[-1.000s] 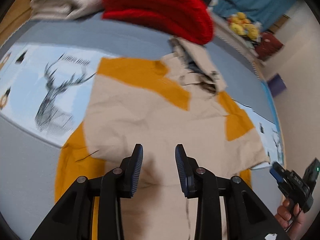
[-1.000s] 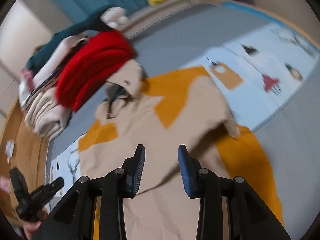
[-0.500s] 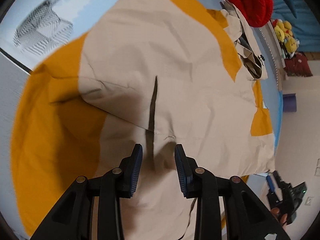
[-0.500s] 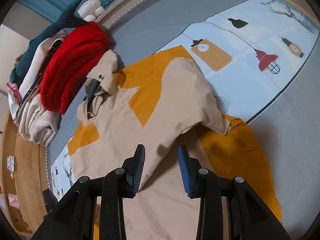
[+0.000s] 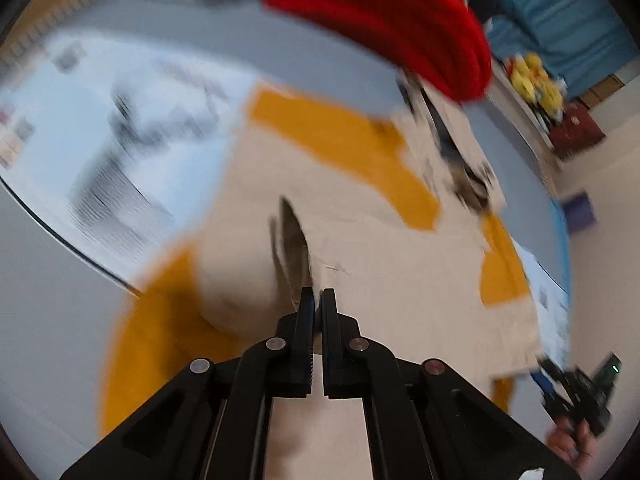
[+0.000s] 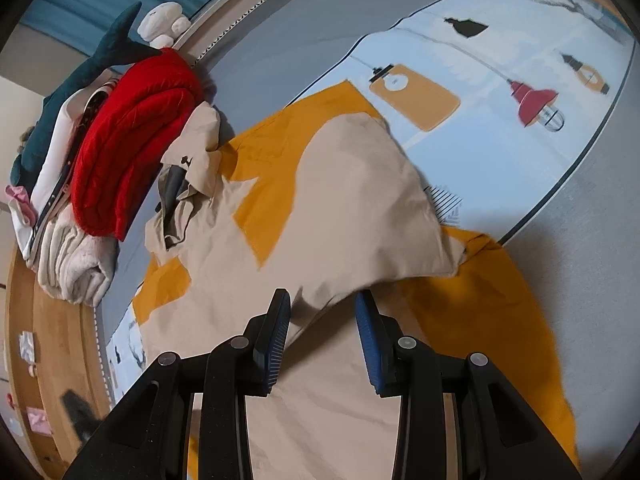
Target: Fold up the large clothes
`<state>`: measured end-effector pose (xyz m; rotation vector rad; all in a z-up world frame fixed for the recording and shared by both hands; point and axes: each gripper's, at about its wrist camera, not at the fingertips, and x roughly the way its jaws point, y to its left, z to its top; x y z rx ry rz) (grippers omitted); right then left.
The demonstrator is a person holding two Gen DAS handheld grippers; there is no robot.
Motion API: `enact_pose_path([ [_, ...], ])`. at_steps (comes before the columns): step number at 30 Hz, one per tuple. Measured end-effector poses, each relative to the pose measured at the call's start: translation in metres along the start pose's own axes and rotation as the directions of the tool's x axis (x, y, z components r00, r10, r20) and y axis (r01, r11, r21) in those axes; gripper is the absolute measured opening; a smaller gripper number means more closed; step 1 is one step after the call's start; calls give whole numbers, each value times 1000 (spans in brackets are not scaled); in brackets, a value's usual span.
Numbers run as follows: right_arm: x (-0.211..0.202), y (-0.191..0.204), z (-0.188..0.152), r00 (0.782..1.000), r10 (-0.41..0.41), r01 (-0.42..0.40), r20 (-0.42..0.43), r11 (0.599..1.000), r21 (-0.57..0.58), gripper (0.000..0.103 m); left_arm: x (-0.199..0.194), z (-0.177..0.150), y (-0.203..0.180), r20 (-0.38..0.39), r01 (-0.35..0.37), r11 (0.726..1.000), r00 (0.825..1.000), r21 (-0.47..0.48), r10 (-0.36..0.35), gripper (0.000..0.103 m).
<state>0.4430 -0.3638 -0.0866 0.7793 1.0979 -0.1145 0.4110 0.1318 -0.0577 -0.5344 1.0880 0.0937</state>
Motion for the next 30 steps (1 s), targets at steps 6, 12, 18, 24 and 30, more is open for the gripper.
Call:
enact_pose_path([
  [6, 34, -13, -13, 993, 21, -12, -114, 997, 83, 36, -5, 5, 53, 27, -61, 973, 997, -222, 69, 6],
  [12, 54, -43, -16, 986, 1, 34, -167, 978, 208, 36, 14, 6, 52, -23, -31, 970, 999, -242, 26, 22],
  [18, 63, -53, -14, 984, -53, 89, -167, 972, 217, 25, 48, -8, 58, -130, -9, 960, 991, -278, -28, 22],
  [24, 43, -33, -26, 977, -146, 167, -154, 977, 131, 24, 51, -7, 48, -104, -11, 973, 994, -229, -13, 2],
  [30, 9, 31, -18, 994, -28, 44, 106, 988, -150, 25, 44, 0, 43, -57, -69, 981, 997, -184, 59, 1],
])
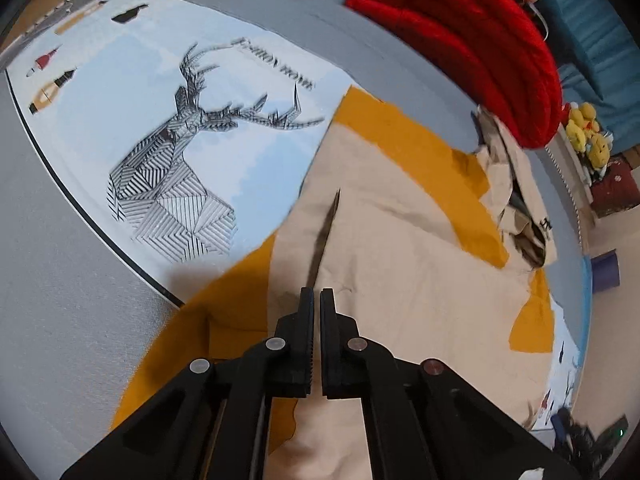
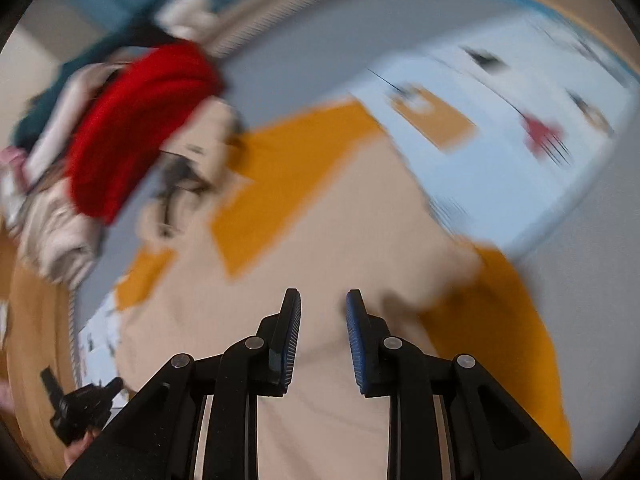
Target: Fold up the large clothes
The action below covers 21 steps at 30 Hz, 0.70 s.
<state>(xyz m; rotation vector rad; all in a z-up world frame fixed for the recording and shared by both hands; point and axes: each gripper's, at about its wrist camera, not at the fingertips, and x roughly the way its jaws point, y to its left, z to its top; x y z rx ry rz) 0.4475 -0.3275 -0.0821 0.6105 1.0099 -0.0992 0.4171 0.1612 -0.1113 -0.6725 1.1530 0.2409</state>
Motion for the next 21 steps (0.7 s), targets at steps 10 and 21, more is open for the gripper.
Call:
enact_pose_path([
  [10, 70, -56, 0, 970, -106, 141, -219, 978, 155, 23, -7, -1, -36, 38, 16, 982, 999, 187, -23, 12],
  [21, 80, -29, -9, 958, -159, 154, -238, 987, -38, 30, 22, -4, -25, -57, -69, 984, 995, 162, 79, 12],
])
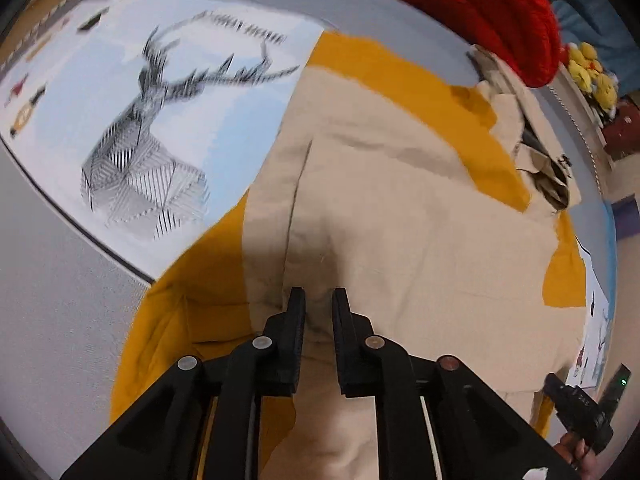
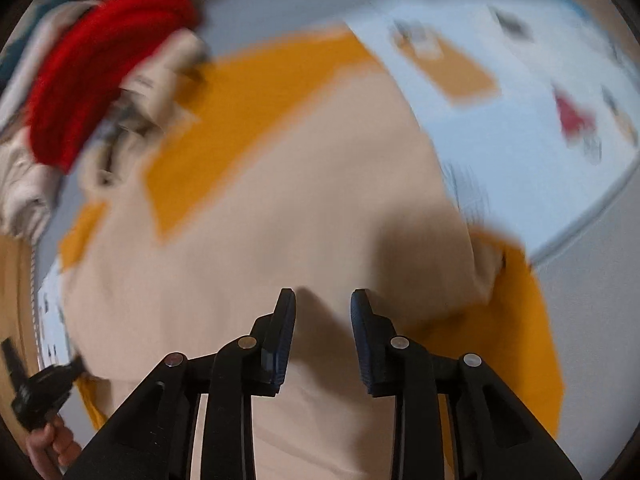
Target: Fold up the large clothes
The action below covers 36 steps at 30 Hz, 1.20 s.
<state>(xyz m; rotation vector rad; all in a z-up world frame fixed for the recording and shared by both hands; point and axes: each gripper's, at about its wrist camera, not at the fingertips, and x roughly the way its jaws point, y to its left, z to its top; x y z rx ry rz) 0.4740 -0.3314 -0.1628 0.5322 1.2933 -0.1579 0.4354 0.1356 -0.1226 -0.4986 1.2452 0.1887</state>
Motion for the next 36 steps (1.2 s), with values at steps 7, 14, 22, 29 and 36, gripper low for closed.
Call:
enact_pose_path([
  [7, -39, 16, 5, 993, -28, 34, 118, 998, -47, 30, -30, 4, -19, 97, 8, 998, 995, 70, -15, 12],
  [14, -124, 63, -5, 923, -13, 133, 385, 949, -285, 30, -76, -5, -50, 231, -8, 982, 972, 190, -37, 12],
  [22, -169, 73, -30, 899, 13, 161, 438, 920, -357, 30, -107, -22, -68, 288, -13, 970, 956, 244, -60, 20],
  [29, -192, 61, -43, 892, 10, 172, 453, 917, -359, 34, -122, -36, -78, 339, -48, 953, 939, 301, -60, 38],
  [36, -203, 46, -38, 895, 11, 165, 446, 921, -354, 70, -122, -43, -87, 358, -55, 940, 931, 337, -74, 46],
])
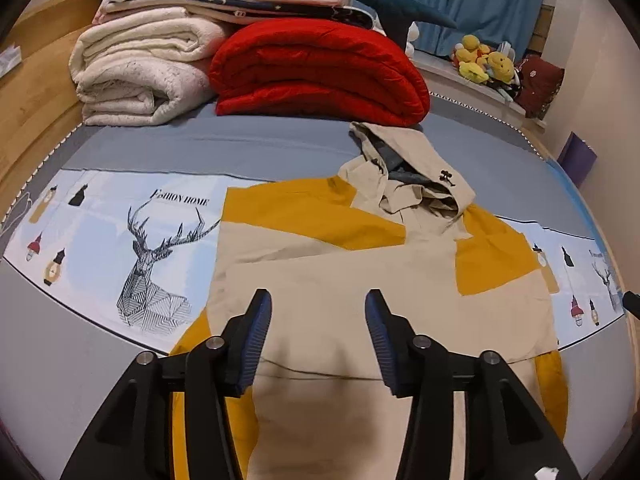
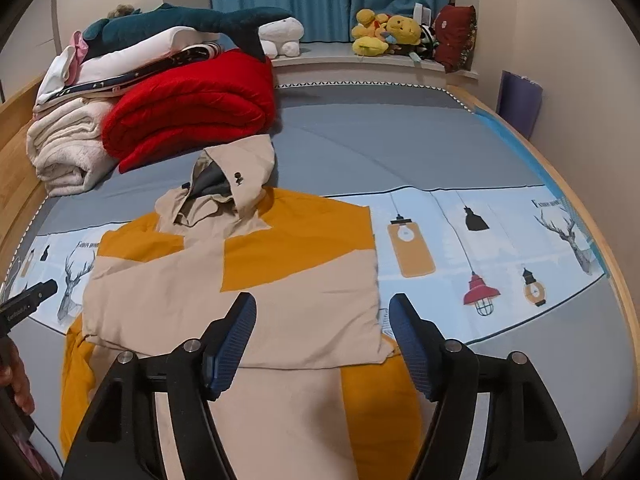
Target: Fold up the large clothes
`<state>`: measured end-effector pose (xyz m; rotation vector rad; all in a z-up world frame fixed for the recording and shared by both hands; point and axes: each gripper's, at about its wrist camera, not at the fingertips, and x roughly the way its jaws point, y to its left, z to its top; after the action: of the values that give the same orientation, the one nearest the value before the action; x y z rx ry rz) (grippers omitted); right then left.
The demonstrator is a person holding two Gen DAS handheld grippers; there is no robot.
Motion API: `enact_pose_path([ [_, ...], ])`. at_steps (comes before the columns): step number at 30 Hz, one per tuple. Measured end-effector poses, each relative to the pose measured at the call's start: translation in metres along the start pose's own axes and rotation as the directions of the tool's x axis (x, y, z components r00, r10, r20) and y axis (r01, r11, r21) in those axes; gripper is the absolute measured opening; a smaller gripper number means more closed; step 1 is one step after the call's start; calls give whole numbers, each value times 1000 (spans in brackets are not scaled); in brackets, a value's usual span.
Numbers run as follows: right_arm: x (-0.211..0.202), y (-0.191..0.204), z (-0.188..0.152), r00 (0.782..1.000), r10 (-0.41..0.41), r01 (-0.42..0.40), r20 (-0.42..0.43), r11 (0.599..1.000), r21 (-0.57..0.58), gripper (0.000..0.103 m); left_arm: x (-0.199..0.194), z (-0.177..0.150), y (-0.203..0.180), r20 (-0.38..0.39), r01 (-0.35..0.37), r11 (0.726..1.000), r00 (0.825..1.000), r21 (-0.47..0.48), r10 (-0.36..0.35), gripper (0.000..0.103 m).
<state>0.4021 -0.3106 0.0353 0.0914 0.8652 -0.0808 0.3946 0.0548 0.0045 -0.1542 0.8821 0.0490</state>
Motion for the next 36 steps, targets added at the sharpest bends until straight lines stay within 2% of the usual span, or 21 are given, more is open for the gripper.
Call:
enact_pose_path([
  [7, 0, -9, 11, 1000, -15, 15, 4, 1000, 8, 69, -7, 9, -7, 56, -23, 997, 998, 70, 19, 47],
  [11, 4, -15, 17, 1000, -20, 19, 6, 999, 29, 68, 9, 35, -13, 47, -10, 996, 999, 89, 6, 43],
  [14, 11, -16, 21, 1000, -23, 23, 0, 999, 32, 52, 31, 67, -18, 44, -7, 996, 999, 88, 3, 36],
  [16, 18, -17, 21, 1000, -25, 25, -9, 999, 31, 28, 52, 91, -22, 45, -2, 996, 999, 85, -2, 28],
  [18, 28, -19, 20, 999, -11, 12, -36, 999, 39, 23, 75, 111, -26, 34, -2, 996, 999, 85, -1, 23],
  [20, 37, -21, 20, 998, -22, 24, -53, 999, 43, 23, 106, 133, -31, 13, 4, 996, 1000, 92, -5, 19],
  [25, 55, -22, 18, 995, -46, 50, -85, 998, 41, 24, 178, 173, -46, -48, 27, 993, 999, 111, -22, 19],
  [30, 76, -17, 14, 992, -54, 57, -113, 998, 26, 24, 247, 210, -56, -146, 133, 990, 981, 47, -125, 19],
  [36, 91, -14, 9, 989, -74, 74, -127, 997, -2, 24, 315, 242, -64, -204, 160, 986, 965, -37, -164, 20],
])
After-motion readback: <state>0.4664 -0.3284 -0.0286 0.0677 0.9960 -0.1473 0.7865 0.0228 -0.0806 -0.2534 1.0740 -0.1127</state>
